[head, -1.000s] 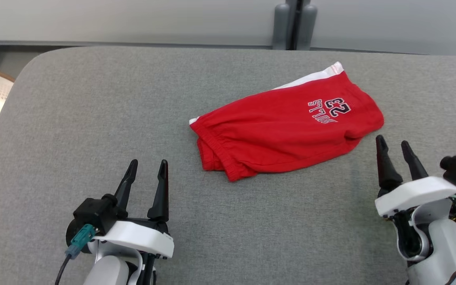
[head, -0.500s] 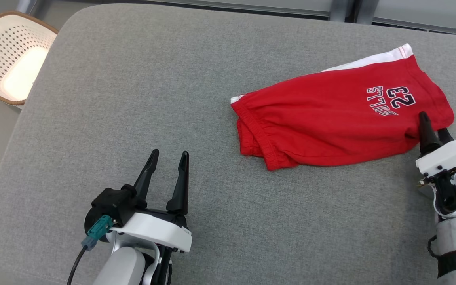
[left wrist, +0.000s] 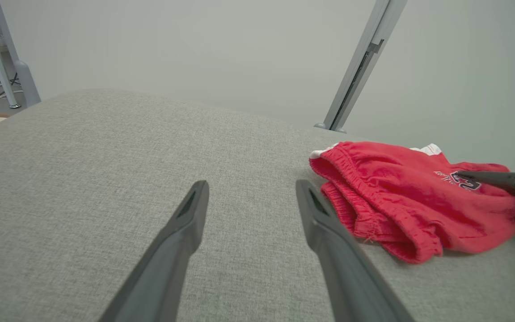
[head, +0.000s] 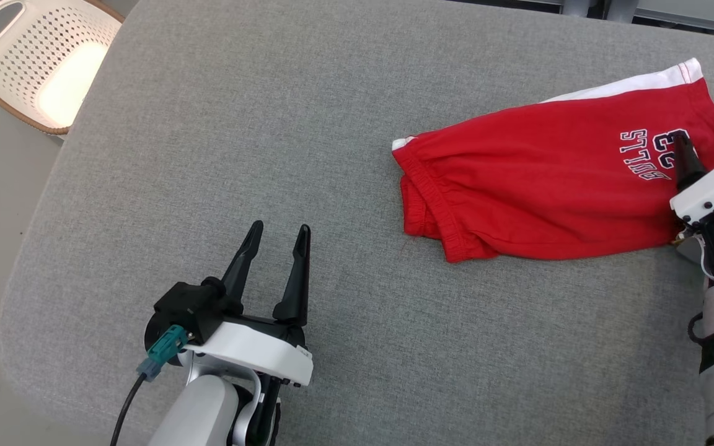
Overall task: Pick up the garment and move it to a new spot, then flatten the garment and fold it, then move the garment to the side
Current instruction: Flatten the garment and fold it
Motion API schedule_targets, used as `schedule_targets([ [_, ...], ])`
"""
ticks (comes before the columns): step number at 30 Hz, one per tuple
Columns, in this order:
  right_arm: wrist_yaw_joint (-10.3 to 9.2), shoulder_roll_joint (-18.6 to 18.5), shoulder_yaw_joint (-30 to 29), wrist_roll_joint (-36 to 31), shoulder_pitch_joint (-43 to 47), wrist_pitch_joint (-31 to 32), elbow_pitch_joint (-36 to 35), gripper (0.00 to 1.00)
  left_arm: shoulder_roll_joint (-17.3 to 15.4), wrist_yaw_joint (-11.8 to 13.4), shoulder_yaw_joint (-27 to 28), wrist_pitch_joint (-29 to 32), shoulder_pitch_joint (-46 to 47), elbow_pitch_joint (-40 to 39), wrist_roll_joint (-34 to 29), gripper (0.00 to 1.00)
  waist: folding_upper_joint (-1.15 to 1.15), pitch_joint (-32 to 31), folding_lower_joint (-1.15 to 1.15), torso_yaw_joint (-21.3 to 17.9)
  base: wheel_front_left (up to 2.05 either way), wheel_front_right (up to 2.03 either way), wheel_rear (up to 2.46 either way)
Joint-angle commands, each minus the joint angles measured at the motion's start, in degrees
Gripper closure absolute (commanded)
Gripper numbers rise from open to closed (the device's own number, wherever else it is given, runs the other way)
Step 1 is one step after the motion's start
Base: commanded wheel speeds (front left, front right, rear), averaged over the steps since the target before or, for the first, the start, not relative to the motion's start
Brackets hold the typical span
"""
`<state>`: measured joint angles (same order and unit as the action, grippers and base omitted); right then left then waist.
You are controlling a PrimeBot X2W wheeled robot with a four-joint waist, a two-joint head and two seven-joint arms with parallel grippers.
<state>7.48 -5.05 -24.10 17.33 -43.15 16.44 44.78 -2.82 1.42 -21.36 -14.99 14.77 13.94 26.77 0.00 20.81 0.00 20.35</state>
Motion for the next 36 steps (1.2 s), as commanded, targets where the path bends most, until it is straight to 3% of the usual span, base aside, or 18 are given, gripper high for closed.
schedule_targets([
  [1,0.01,1.2,-0.2,-1.1,0.3,1.1,3.2,0.5,-0.2,0.2,-0.1,-0.3,1.1,0.0,0.3,0.0,0.0,0.3,0.0,0.2,0.0,0.0,0.0],
  [2,0.0,1.3,0.0,-1.5,-0.5,0.7,3.4,1.0,-0.2,0.3,-0.2,-0.3,1.1,0.0,0.3,0.0,0.0,0.4,0.0,0.3,0.0,0.0,0.0],
  [11,0.0,0.8,3.2,0.4,-0.2,-7.1,1.9,1.0,-0.2,0.2,0.5,-0.3,1.1,0.7,-0.2,0.0,0.0,-0.8,0.0,-1.5,0.0,0.0,0.0],
  [18,-0.01,1.0,6.2,6.5,5.5,-12.0,-2.5,1.0,-0.2,-0.1,2.8,-0.3,0.2,1.6,-1.4,0.0,0.0,-3.8,0.0,-6.3,0.0,0.0,0.0],
  [29,0.0,1.9,5.8,12.4,18.2,-14.4,-10.2,1.0,-0.2,-1.1,5.0,-0.3,-2.0,2.8,-3.2,0.0,0.0,-9.0,0.0,-13.4,0.0,0.0,0.0],
  [36,0.0,2.1,8.4,14.5,21.4,-15.7,-9.9,1.0,-0.2,-1.8,5.4,-0.3,-2.8,3.7,-4.0,0.0,0.0,-10.7,0.0,-15.6,0.0,0.0,0.0],
])
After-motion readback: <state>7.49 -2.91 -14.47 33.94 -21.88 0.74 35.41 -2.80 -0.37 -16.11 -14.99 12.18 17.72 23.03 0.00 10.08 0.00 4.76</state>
